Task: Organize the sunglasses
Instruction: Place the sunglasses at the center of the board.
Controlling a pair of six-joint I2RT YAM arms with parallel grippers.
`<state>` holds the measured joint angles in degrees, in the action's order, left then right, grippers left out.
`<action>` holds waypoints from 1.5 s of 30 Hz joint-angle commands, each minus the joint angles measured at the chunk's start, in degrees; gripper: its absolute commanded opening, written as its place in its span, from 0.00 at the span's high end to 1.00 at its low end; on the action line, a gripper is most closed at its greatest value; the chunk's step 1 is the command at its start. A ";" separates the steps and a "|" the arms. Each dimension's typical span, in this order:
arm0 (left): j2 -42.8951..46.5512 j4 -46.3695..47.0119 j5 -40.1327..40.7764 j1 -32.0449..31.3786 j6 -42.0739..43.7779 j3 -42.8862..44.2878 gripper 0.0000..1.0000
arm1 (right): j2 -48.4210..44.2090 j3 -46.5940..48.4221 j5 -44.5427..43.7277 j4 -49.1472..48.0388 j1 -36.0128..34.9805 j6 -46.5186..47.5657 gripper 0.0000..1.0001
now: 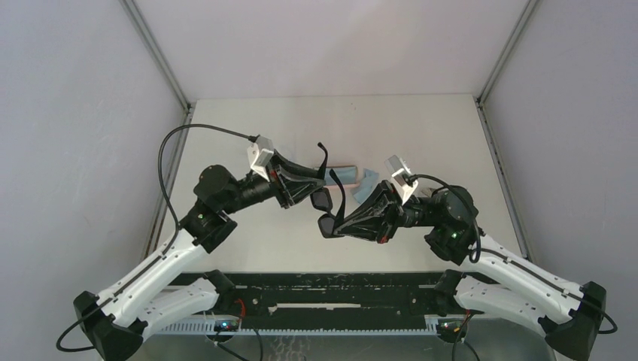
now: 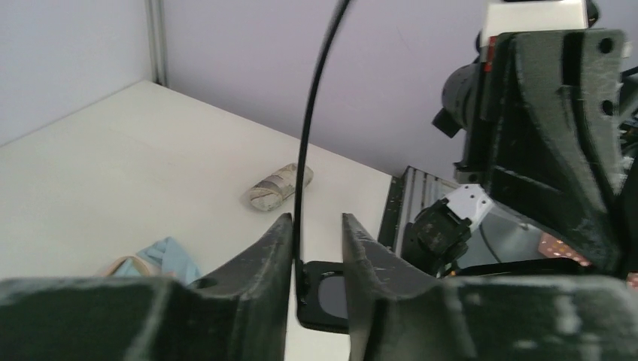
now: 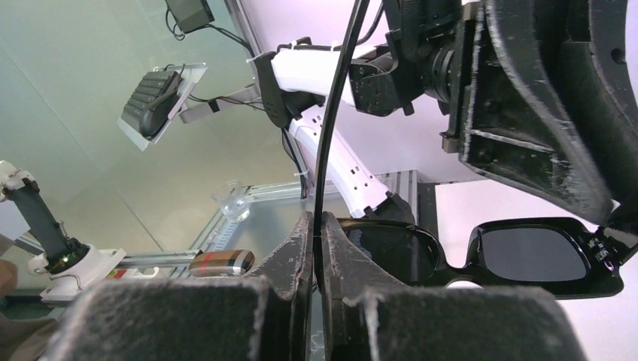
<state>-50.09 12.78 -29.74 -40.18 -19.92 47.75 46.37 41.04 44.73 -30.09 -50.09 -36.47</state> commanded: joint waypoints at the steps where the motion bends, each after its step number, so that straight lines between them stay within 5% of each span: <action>1: 2.11 1.84 -2.96 -0.67 0.70 2.48 0.60 | -0.21 2.62 -0.77 -3.94 -0.16 -1.64 1.00; 8: 4.78 -3.24 -0.13 -0.69 1.68 2.33 0.45 | -3.38 4.05 -5.96 8.38 -0.19 4.95 1.00; 15: 12.39 -21.85 29.89 -0.67 -0.83 -0.57 0.44 | -6.17 10.34 -32.94 47.35 -0.14 22.14 1.00; 20: 17.78 -26.50 37.88 -0.67 -2.66 -4.10 0.44 | 3.72 14.33 -43.04 65.54 -1.57 28.21 1.00; 36: 27.27 -36.30 47.19 -0.66 -0.38 -4.21 0.44 | 43.33 23.71 -51.26 72.28 -16.56 49.82 1.00; 45: 28.38 -37.38 47.26 -0.61 -0.57 -4.79 0.44 | 54.07 28.26 -49.13 73.22 -17.15 58.84 1.00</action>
<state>-21.06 -24.67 16.80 -40.64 -21.28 43.88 100.05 66.39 -4.45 42.54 -66.85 16.53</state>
